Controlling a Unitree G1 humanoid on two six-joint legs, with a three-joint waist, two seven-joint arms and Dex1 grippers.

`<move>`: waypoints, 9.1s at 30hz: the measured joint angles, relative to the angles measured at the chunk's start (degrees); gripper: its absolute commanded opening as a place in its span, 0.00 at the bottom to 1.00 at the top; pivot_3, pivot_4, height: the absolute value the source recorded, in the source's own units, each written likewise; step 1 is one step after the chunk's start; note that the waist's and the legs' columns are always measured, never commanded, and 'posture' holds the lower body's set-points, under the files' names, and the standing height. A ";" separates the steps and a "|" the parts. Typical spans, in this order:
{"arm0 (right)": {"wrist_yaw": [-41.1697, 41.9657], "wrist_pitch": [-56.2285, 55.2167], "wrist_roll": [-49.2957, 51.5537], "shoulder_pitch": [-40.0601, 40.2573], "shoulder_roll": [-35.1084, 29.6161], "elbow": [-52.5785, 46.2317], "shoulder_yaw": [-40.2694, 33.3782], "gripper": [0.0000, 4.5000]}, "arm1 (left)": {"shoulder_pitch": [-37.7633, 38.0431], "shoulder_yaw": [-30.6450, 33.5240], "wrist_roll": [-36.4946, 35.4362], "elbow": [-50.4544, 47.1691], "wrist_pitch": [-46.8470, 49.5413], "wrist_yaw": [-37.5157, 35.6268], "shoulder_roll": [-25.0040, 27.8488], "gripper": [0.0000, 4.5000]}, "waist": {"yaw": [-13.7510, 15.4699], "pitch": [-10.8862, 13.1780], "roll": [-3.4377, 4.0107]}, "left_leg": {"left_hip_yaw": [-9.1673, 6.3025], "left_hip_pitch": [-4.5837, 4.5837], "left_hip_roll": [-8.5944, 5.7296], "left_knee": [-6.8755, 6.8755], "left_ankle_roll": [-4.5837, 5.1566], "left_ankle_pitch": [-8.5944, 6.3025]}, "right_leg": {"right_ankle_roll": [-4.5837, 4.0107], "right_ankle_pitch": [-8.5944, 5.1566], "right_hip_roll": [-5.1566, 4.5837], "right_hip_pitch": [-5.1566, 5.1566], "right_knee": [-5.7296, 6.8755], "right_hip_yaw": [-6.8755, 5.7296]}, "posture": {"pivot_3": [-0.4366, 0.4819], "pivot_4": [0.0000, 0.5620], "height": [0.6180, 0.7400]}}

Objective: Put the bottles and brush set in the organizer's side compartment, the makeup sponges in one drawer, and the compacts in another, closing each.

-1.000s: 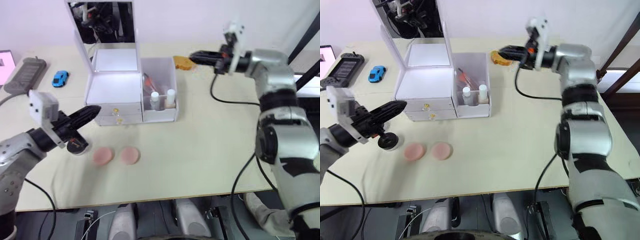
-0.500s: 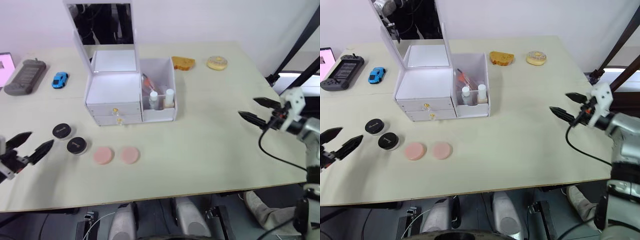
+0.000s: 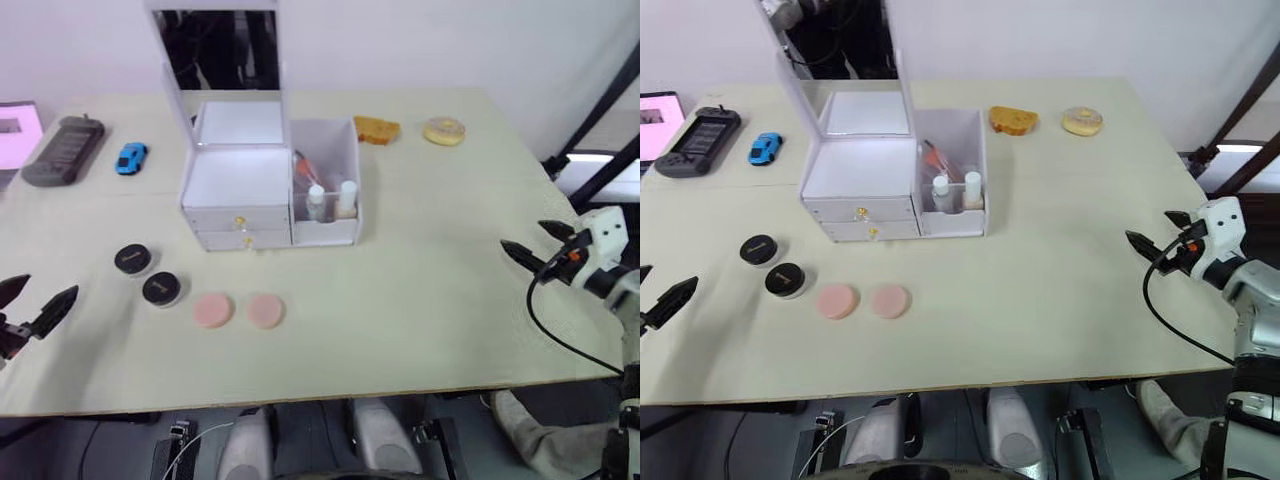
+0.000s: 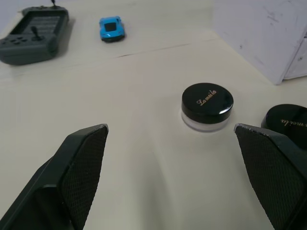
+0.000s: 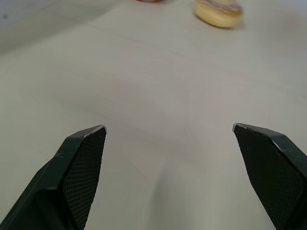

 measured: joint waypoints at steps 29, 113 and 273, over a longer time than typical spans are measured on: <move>8.82 30.57 18.13 -19.54 -2.52 -40.67 21.63 1.00 | -12.55 -27.78 -0.22 -48.07 28.15 38.16 -21.16 0.99 | 5.47 -0.01 0.29 | 1.60 -0.28 0.77 0.24 -0.11 0.05 | 0.02 0.05 0.48 -0.50 0.19 0.82 | 0.48 0.27 0.98; 9.91 28.21 12.80 -28.59 1.46 -35.16 26.45 1.00 | -8.35 -40.65 4.00 -53.30 30.99 39.30 -28.93 0.06 | 5.68 0.02 0.25 | 1.60 -0.36 0.79 0.21 -0.12 0.05 | 0.00 0.06 0.51 -0.57 0.08 0.85 | 0.48 0.27 0.98; 25.53 42.84 25.90 -30.07 -14.72 -35.82 25.04 1.00 | 4.85 -37.77 4.76 -64.18 33.94 13.39 -8.75 0.59 | 3.90 0.08 -0.01 | 2.97 -0.44 1.21 0.29 -0.12 -0.10 | -0.03 0.38 0.29 -1.37 0.20 1.34 | 0.48 0.27 0.98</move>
